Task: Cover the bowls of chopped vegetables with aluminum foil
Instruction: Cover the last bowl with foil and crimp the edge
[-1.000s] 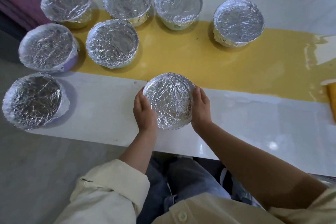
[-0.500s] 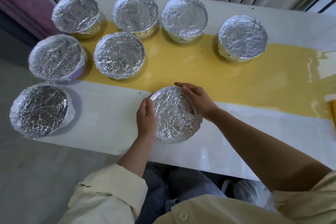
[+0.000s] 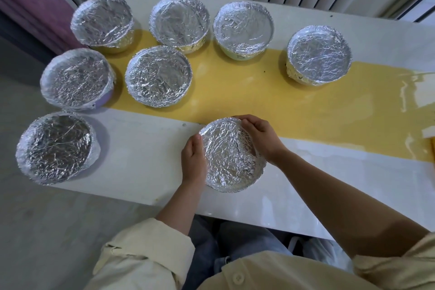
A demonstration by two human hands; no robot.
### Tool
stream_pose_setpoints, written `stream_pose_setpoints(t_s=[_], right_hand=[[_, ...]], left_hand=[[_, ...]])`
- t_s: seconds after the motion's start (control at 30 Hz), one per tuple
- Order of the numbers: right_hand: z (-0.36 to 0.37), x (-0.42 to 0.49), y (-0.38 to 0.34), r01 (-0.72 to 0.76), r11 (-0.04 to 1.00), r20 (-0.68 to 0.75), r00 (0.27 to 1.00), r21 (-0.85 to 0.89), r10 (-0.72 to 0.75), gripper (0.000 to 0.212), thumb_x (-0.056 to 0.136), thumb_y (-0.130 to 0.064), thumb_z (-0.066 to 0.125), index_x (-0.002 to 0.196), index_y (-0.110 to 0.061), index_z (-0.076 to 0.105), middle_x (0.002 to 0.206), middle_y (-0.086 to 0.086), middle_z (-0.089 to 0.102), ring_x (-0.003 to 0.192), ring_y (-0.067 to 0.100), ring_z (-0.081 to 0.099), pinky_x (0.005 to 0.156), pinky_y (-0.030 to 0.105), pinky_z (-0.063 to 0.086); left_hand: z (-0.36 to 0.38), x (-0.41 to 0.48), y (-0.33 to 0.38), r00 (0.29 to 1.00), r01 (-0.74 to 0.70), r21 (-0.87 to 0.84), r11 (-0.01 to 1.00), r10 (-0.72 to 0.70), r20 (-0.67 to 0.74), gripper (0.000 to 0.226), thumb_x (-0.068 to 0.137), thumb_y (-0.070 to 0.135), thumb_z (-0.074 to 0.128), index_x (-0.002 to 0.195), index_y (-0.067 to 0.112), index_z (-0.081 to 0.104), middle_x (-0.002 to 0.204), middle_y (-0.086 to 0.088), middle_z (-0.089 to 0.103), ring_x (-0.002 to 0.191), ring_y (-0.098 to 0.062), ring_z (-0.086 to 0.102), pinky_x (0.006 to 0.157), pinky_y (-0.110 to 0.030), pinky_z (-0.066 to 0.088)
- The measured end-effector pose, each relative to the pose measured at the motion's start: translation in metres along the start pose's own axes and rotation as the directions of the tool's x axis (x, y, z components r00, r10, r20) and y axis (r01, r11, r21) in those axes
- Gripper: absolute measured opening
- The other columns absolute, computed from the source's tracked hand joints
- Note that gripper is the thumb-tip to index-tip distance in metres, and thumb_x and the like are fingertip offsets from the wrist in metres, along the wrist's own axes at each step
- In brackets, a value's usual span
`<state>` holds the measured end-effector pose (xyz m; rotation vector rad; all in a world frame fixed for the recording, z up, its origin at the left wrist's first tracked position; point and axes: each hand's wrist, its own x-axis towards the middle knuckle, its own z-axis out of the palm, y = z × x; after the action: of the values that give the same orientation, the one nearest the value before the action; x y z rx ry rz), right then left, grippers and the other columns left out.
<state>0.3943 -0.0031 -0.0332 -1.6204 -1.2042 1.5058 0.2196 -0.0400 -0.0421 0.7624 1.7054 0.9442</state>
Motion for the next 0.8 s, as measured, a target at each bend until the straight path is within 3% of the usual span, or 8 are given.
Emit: stream_pose_setpoints(t_s=[0.13, 0.23, 0.3, 0.4, 0.5, 0.67, 0.73, 0.8], right_hand=[[-0.001, 0.004, 0.006, -0.005, 1.0, 0.039, 0.999, 0.001, 0.005, 0.026, 0.102, -0.03, 0.046, 0.116, -0.029, 0.068, 0.11, 0.031, 0.063, 0.099, 0.054, 0.057, 0.087, 0.065, 0.048], [-0.001, -0.001, 0.002, -0.01, 0.996, -0.05, 0.999, 0.089, 0.014, 0.033, 0.103, -0.022, 0.048, 0.134, -0.018, 0.056, 0.134, 0.01, 0.059, 0.124, 0.022, 0.056, 0.108, 0.038, 0.042], [-0.001, -0.008, 0.002, -0.008, 0.986, -0.206, 0.978, 0.165, 0.042, 0.037, 0.101, -0.022, 0.051, 0.137, -0.013, 0.053, 0.136, 0.003, 0.057, 0.125, 0.011, 0.053, 0.109, 0.03, 0.039], [-0.005, -0.027, 0.006, 0.003, 0.994, -0.35, 0.936, 0.108, 0.035, 0.035, 0.1, -0.023, 0.053, 0.133, -0.014, 0.058, 0.128, -0.005, 0.062, 0.117, 0.005, 0.056, 0.102, 0.017, 0.044], [-0.008, -0.042, 0.011, 0.016, 1.0, -0.324, 0.946, -0.015, -0.02, 0.032, 0.1, -0.021, 0.053, 0.13, -0.015, 0.061, 0.122, -0.012, 0.062, 0.111, 0.0, 0.057, 0.087, 0.001, 0.041], [0.0, -0.054, 0.014, 0.007, 0.994, -0.365, 0.93, -0.106, -0.046, 0.027, 0.094, -0.007, 0.054, 0.109, -0.017, 0.074, 0.098, -0.011, 0.072, 0.084, -0.01, 0.062, 0.075, 0.008, 0.046], [0.003, -0.06, 0.015, -0.019, 0.989, -0.411, 0.911, -0.146, -0.043, 0.024, 0.091, -0.008, 0.055, 0.102, -0.017, 0.075, 0.092, -0.01, 0.072, 0.082, -0.002, 0.064, 0.072, 0.012, 0.046], [0.004, -0.07, 0.019, -0.056, 0.99, -0.491, 0.871, -0.129, -0.015, 0.017, 0.089, -0.011, 0.059, 0.098, -0.014, 0.073, 0.089, -0.006, 0.072, 0.082, 0.007, 0.065, 0.073, 0.018, 0.048]], left_hand=[[0.0, -0.002, 0.006, 0.998, 0.056, -0.011, 0.998, -0.055, 0.015, 0.032, 0.107, 0.031, 0.038, 0.076, 0.034, 0.047, 0.078, 0.016, 0.044, 0.071, 0.001, 0.042, 0.07, -0.018, 0.04], [0.0, -0.003, 0.006, 0.997, 0.068, -0.005, 0.998, -0.068, 0.024, 0.032, 0.107, 0.034, 0.038, 0.077, 0.034, 0.049, 0.08, 0.015, 0.049, 0.075, -0.009, 0.045, 0.078, -0.03, 0.042], [-0.002, -0.005, 0.007, 0.996, 0.094, -0.013, 0.995, -0.094, 0.008, 0.031, 0.107, 0.036, 0.037, 0.079, 0.034, 0.051, 0.083, 0.014, 0.053, 0.084, -0.015, 0.047, 0.083, -0.033, 0.043], [-0.007, -0.004, 0.005, 0.99, 0.14, 0.008, 0.99, -0.139, -0.032, 0.03, 0.105, 0.044, 0.038, 0.087, 0.028, 0.057, 0.089, 0.01, 0.058, 0.091, -0.019, 0.055, 0.093, -0.038, 0.046], [-0.006, -0.011, 0.004, 0.975, 0.207, 0.135, 0.969, -0.193, -0.112, 0.039, 0.101, 0.045, 0.041, 0.087, 0.014, 0.06, 0.084, -0.002, 0.06, 0.087, -0.028, 0.058, 0.082, -0.041, 0.046], [-0.001, -0.023, 0.013, 0.936, 0.335, 0.244, 0.91, -0.292, -0.196, 0.055, 0.101, 0.041, 0.04, 0.13, -0.004, 0.048, 0.134, -0.024, 0.05, 0.121, -0.039, 0.05, 0.098, -0.043, 0.041], [-0.003, -0.018, 0.018, 0.943, 0.324, 0.205, 0.924, -0.298, -0.149, 0.054, 0.097, 0.042, 0.044, 0.126, -0.003, 0.053, 0.132, -0.023, 0.053, 0.116, -0.039, 0.055, 0.093, -0.044, 0.046], [-0.006, -0.013, 0.019, 0.967, 0.246, 0.162, 0.956, -0.232, -0.102, 0.048, 0.091, 0.044, 0.047, 0.105, 0.002, 0.064, 0.113, -0.018, 0.065, 0.1, -0.035, 0.062, 0.077, -0.038, 0.047]])
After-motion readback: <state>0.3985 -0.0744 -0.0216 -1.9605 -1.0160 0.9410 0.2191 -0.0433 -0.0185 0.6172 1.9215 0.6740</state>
